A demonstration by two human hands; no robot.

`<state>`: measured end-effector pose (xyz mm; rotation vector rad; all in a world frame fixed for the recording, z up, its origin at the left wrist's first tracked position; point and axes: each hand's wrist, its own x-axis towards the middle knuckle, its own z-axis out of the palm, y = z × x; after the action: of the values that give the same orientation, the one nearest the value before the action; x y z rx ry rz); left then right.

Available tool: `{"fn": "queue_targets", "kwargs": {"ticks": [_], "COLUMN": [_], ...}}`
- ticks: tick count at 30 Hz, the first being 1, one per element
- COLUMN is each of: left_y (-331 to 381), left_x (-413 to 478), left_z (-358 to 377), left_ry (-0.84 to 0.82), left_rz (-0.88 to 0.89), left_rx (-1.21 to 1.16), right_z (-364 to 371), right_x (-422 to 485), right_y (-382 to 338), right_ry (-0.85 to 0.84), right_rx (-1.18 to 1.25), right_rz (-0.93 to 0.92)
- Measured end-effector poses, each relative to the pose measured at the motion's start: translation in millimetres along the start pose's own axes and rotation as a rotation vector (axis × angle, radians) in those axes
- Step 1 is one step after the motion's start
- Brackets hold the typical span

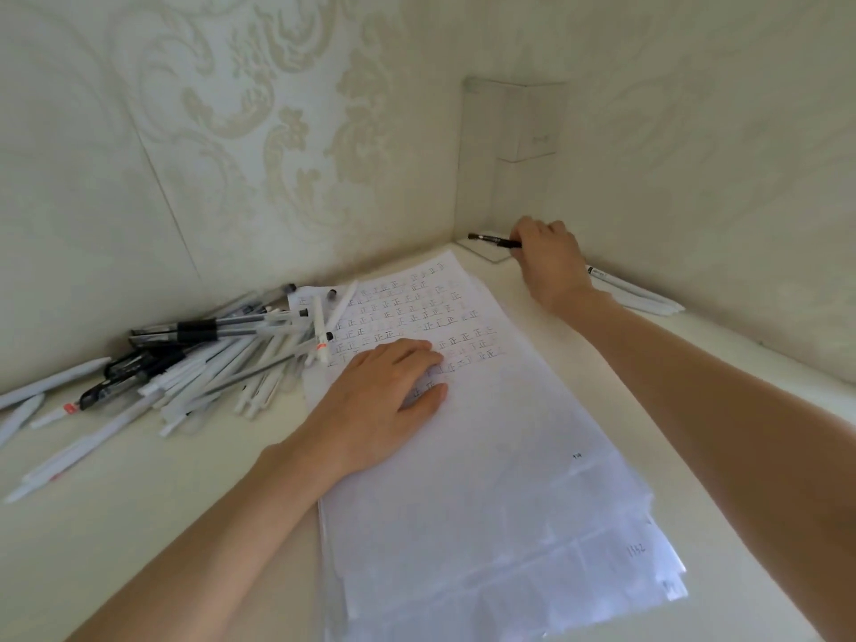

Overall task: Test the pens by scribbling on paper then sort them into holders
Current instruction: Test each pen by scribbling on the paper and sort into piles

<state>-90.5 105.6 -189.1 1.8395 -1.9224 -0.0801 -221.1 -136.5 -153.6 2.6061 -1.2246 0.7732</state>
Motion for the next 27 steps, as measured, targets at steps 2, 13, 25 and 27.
{"fn": "queue_targets", "kwargs": {"ticks": [2, 13, 25, 27], "left_y": [3, 4, 9, 8], "left_x": [0, 0, -3, -2], "left_z": [-4, -11, -18, -16], "left_ry": [0.109, 0.27, 0.398, 0.362], "left_rz": [-0.073, -0.147, -0.09, -0.058], "left_rx": [-0.092, -0.134, -0.448, -0.368], "right_z": [-19, -46, -60, -60], "right_x": [-12, -116, -112, -114], "right_y": [-10, -69, -62, -70], "right_ry": [0.077, -0.069, -0.289, -0.311], "right_rx": [0.122, 0.377, 1.473, 1.611], "right_rz": [-0.055, -0.248, 0.336, 0.289]}}
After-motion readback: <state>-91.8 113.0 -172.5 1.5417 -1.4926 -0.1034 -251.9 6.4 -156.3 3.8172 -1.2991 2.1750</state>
